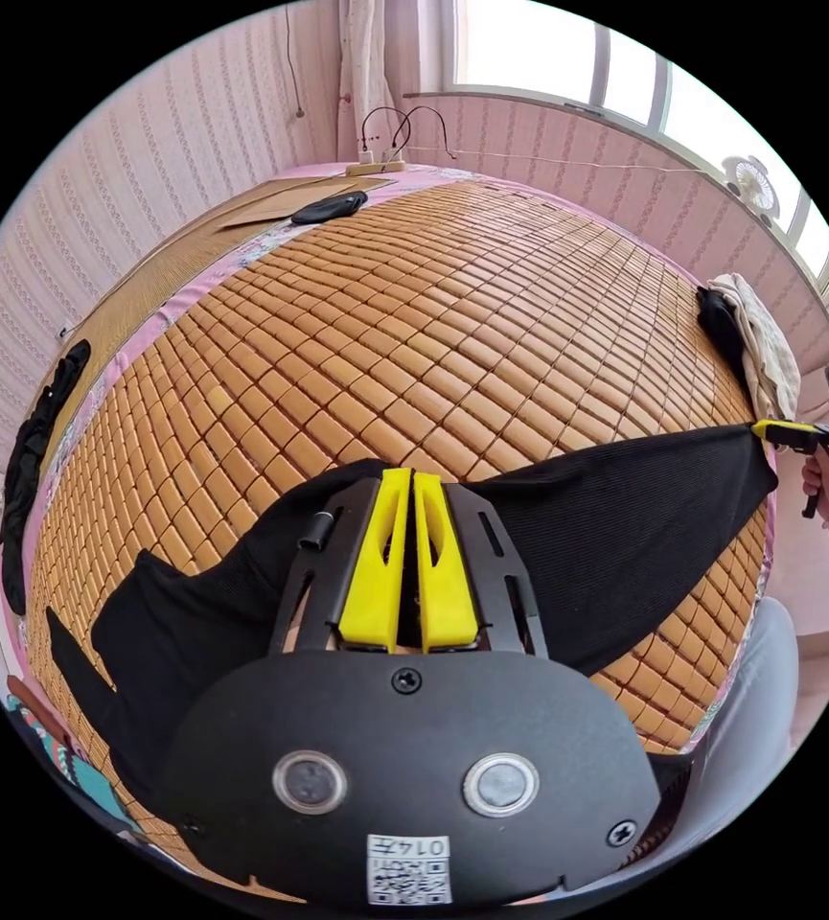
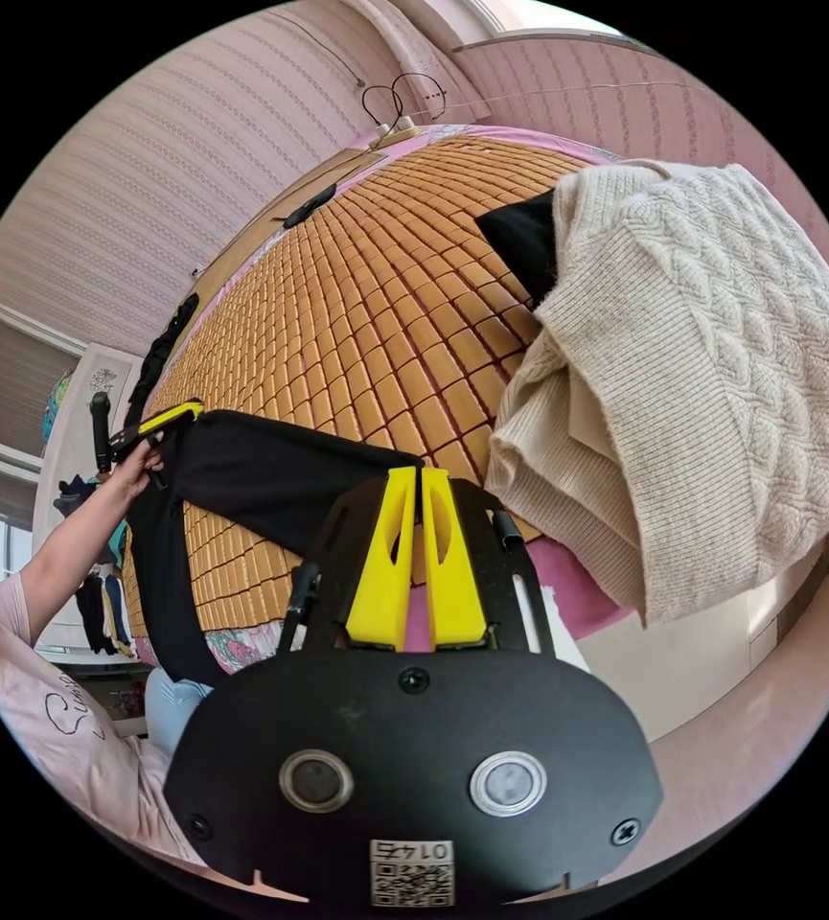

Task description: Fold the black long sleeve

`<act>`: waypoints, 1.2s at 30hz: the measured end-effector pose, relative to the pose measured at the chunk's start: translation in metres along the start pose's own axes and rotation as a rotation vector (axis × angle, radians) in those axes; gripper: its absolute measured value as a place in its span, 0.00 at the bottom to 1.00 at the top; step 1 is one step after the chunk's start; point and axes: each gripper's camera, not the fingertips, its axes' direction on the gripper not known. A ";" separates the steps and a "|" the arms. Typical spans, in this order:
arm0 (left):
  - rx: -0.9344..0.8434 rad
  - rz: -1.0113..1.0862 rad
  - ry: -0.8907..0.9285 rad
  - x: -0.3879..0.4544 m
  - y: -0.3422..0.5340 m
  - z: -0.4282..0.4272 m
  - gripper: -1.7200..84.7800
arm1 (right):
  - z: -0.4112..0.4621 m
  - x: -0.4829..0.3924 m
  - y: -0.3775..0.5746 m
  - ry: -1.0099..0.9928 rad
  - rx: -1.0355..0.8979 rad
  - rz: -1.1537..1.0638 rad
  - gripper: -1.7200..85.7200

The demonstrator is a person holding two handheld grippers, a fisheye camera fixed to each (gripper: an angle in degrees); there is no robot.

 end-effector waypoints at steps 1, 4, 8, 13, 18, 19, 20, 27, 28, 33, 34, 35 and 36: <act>0.013 -0.022 0.008 -0.003 0.001 -0.001 0.01 | 0.001 -0.002 -0.001 0.004 -0.003 -0.002 0.03; 0.035 -0.064 0.012 -0.006 0.005 -0.002 0.01 | 0.011 -0.012 -0.005 0.020 -0.016 -0.003 0.03; 0.046 -0.078 0.049 -0.011 0.015 -0.016 0.05 | 0.023 -0.027 -0.009 -0.007 -0.010 0.015 0.03; 0.227 -0.078 0.071 -0.035 0.062 -0.094 0.09 | 0.019 -0.058 0.003 0.063 0.041 0.004 0.04; 0.326 -0.155 -0.009 -0.070 0.188 -0.189 0.09 | 0.026 -0.122 0.026 0.060 0.017 -0.107 0.04; 0.295 -0.207 -0.065 -0.080 0.228 -0.204 0.09 | 0.030 -0.132 0.027 0.051 0.005 -0.130 0.04; 0.243 -0.264 -0.122 -0.091 0.269 -0.217 0.09 | 0.042 -0.157 0.027 0.032 -0.027 -0.184 0.04; 0.066 -0.599 -0.240 -0.149 0.447 -0.268 0.08 | 0.155 -0.403 -0.012 -0.195 -0.236 -0.719 0.04; 0.073 -0.621 -0.240 -0.159 0.461 -0.274 0.08 | 0.165 -0.429 -0.014 -0.218 -0.245 -0.767 0.04; 0.112 -0.617 -0.273 -0.217 0.460 -0.279 0.08 | 0.247 -0.641 -0.031 -0.292 -0.302 -1.086 0.07; 0.135 -0.616 -0.272 -0.237 0.450 -0.277 0.08 | 0.257 -0.660 -0.034 -0.289 -0.305 -1.101 0.07; 0.152 -0.625 -0.254 -0.259 0.437 -0.273 0.08 | 0.278 -0.694 -0.040 -0.276 -0.315 -1.113 0.08; 0.156 -0.631 -0.239 -0.270 0.430 -0.270 0.08 | 0.299 -0.722 -0.048 -0.270 -0.315 -1.112 0.08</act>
